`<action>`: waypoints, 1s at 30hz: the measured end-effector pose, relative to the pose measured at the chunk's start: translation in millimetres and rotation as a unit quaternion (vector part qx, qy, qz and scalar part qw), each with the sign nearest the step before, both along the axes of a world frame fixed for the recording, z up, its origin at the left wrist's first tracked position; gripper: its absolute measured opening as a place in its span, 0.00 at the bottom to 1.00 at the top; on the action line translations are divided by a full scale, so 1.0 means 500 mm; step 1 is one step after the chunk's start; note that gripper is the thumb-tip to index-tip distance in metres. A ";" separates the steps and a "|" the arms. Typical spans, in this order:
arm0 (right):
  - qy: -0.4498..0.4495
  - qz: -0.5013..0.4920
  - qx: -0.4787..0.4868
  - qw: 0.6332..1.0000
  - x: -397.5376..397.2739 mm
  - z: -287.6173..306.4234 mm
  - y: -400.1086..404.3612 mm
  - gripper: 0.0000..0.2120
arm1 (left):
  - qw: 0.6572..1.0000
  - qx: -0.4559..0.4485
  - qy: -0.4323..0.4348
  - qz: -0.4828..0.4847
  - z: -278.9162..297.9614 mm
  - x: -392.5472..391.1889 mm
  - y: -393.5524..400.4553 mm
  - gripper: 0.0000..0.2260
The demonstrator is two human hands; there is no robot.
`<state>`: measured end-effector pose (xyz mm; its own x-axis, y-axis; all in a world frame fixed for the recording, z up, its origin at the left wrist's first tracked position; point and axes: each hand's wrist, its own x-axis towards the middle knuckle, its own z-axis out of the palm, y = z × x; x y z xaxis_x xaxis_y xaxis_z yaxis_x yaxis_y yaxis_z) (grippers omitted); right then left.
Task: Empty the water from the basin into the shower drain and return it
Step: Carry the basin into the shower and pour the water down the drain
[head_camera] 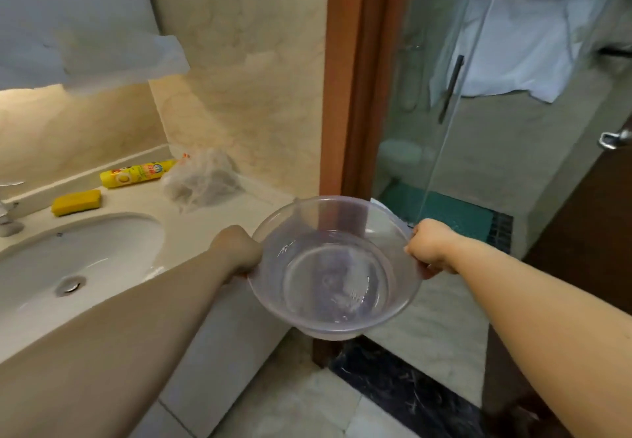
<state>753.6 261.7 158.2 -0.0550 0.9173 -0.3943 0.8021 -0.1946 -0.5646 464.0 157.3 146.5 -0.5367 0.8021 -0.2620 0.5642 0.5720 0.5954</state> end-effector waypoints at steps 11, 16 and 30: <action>-0.041 -0.120 -0.009 0.992 0.360 -0.018 0.093 0.07 | 0.992 -0.012 0.021 -0.127 -0.038 0.343 0.243 0.08; -0.047 -0.168 0.014 0.985 0.450 -0.022 0.199 0.10 | 0.983 0.003 0.004 -0.185 -0.063 0.431 0.423 0.11; -0.005 -0.288 0.045 0.957 0.635 -0.059 0.624 0.13 | 0.973 0.003 0.020 -0.231 -0.079 0.634 0.959 0.09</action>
